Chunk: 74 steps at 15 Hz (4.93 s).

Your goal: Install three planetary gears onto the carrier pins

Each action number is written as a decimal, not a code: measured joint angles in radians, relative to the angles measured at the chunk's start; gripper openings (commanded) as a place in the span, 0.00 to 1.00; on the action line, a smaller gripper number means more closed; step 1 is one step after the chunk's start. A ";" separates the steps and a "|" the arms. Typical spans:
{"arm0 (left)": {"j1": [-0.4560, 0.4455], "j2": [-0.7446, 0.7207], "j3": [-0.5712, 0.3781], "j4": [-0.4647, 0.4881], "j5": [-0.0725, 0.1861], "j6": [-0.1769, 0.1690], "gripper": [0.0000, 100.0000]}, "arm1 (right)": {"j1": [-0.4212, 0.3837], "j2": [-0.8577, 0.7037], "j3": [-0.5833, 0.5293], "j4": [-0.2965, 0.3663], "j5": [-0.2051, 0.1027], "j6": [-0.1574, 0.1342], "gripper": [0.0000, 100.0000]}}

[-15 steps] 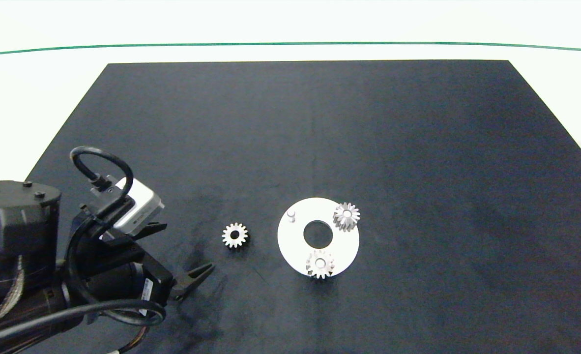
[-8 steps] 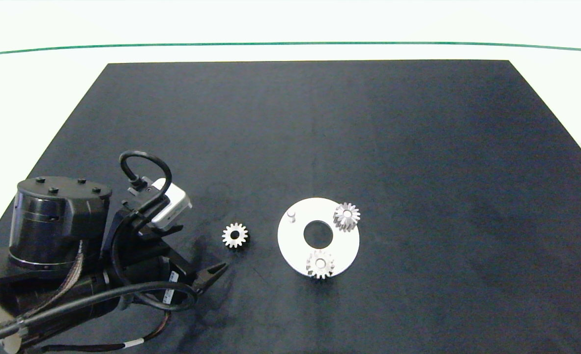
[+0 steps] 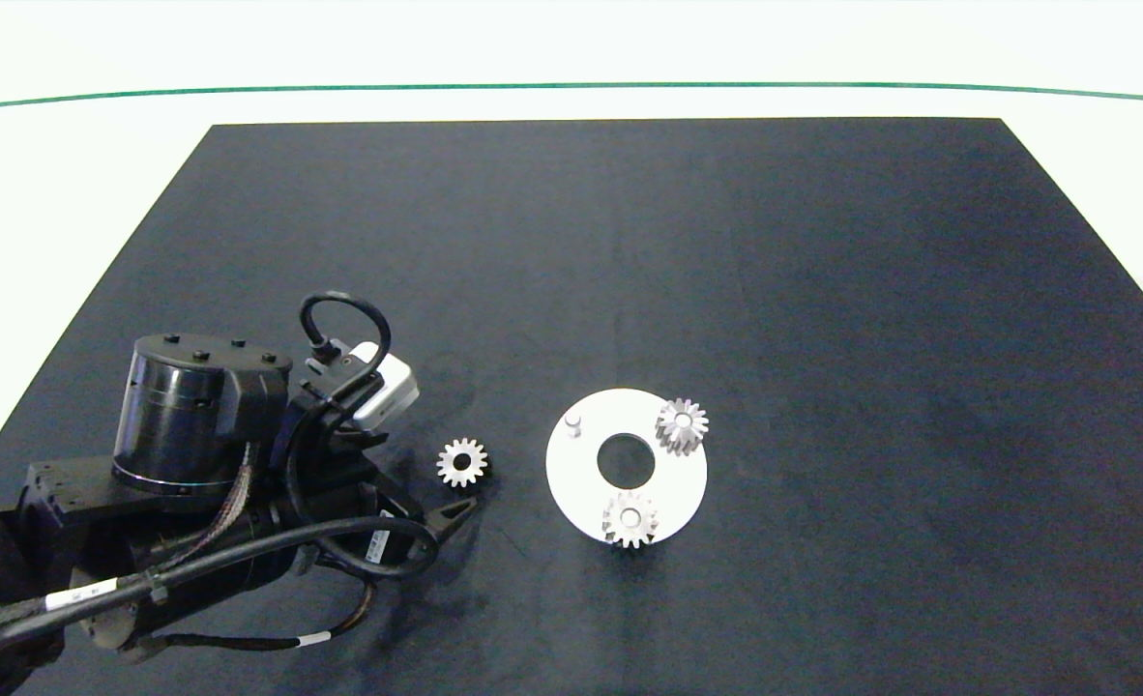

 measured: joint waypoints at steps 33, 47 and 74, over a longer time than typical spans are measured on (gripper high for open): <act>-0.028 0.078 -0.035 -0.041 0.000 -0.016 0.52 | 0.000 0.021 0.065 -0.049 -0.003 0.001 1.00; -0.040 0.081 -0.036 -0.041 0.016 -0.016 0.23 | 0.000 0.016 0.067 -0.048 -0.003 0.001 1.00; -0.174 0.007 -0.170 0.059 0.042 -0.036 0.01 | 0.001 0.023 0.060 -0.051 -0.004 0.000 1.00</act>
